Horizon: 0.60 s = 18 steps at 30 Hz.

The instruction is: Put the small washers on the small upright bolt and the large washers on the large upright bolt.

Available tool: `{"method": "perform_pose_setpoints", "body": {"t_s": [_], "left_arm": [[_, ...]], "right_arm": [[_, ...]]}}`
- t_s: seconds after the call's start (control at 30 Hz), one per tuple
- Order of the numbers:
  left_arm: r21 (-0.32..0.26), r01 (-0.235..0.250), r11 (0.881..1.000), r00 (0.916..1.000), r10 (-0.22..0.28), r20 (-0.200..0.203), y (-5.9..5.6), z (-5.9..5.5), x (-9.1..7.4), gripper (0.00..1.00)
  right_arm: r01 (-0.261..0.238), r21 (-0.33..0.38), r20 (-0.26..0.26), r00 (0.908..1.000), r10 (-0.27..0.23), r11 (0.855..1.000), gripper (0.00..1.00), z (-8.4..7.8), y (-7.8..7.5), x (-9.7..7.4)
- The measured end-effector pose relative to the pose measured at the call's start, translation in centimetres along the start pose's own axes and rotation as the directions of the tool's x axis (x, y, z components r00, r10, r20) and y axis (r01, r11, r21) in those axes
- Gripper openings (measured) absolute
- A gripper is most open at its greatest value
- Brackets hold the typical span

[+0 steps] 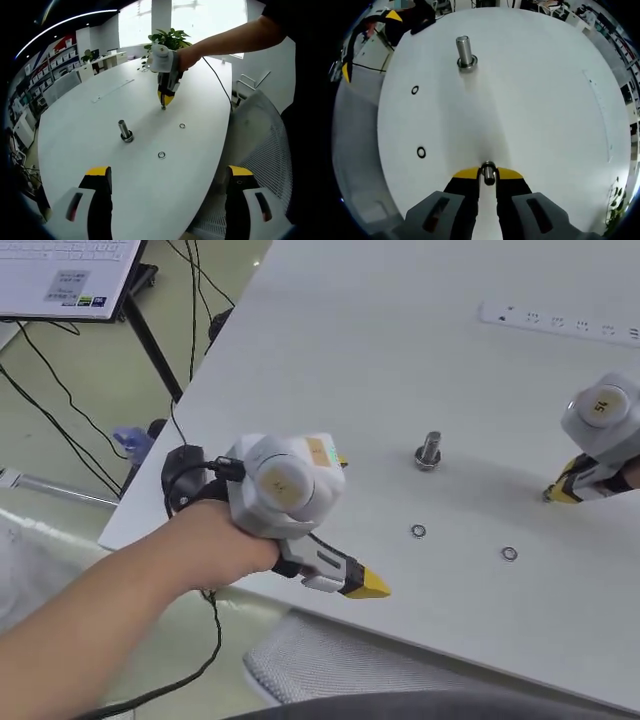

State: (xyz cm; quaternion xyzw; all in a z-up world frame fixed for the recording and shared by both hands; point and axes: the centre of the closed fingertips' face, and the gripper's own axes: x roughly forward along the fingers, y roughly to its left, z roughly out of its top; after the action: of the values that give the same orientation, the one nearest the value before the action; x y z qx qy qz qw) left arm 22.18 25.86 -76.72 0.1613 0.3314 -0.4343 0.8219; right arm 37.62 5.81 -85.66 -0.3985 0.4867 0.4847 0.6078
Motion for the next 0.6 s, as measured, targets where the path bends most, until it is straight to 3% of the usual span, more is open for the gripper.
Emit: {"method": "perform_pose_setpoints", "body": {"t_s": [0.6], "left_arm": [[-0.009,0.005,1.0,0.9999,-0.005,-0.014,0.1,-0.75,-0.09,0.92]], "right_arm": [[0.0,0.0,-0.008,1.0,0.0,1.0,0.13,-0.06,0.04,0.85]]}}
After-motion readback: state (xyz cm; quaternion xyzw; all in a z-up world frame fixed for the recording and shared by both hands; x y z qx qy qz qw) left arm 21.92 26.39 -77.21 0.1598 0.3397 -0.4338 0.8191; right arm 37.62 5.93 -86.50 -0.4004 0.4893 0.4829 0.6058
